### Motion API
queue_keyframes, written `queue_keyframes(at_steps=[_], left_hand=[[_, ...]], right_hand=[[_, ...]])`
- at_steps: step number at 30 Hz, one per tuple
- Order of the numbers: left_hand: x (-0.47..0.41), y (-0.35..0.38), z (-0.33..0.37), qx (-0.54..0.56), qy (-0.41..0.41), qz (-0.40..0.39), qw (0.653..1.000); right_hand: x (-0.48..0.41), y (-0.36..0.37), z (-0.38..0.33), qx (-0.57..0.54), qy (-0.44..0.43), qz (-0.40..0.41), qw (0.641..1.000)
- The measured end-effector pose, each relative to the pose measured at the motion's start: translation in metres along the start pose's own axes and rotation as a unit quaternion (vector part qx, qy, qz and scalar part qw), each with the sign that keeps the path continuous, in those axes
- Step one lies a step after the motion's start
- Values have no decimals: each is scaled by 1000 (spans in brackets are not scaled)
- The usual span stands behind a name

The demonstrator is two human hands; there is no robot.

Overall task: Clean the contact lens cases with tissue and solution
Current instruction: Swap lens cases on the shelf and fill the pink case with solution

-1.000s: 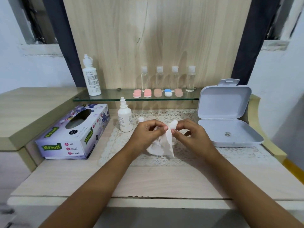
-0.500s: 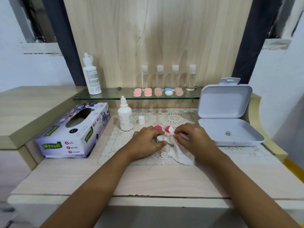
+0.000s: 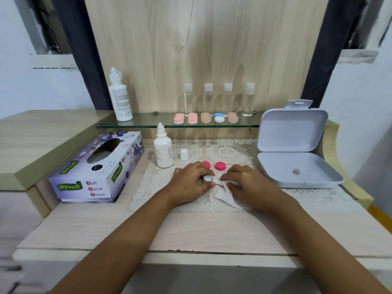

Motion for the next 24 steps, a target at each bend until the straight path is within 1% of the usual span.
queue_keyframes(at_steps=[3, 5, 9, 11, 14, 17, 19, 24], left_hand=[[0, 0, 0, -3, 1, 3, 1000], [0, 0, 0, -1, 2, 6, 1000], [0, 0, 0, -1, 1, 6, 1000], [-1, 0, 0, -2, 5, 7, 1000], [-1, 1, 0, 1, 6, 5, 1000], [-2, 2, -1, 6, 8, 0, 1000], [-2, 2, -1, 7, 8, 0, 1000], [-1, 1, -2, 7, 6, 7, 1000]], right_hand=[[-1, 4, -3, 64, -5, -9, 998], [-2, 5, -5, 73, -10, -11, 997], [1, 0, -3, 51, -5, 13, 999], [0, 1, 5, 24, 17, 10, 1000], [-2, 3, 11, -24, 18, 9, 999], [-2, 3, 12, -31, 16, 8, 999], [-1, 3, 10, -20, 12, 8, 1000], [2, 3, -2, 62, 9, -5, 998]])
Point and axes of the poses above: each hand's wrist, its own x-axis away from the middle knuckle, its own y-axis out of the palm, z = x × y, the point moved 10 cm from there along -x, towards the middle knuckle
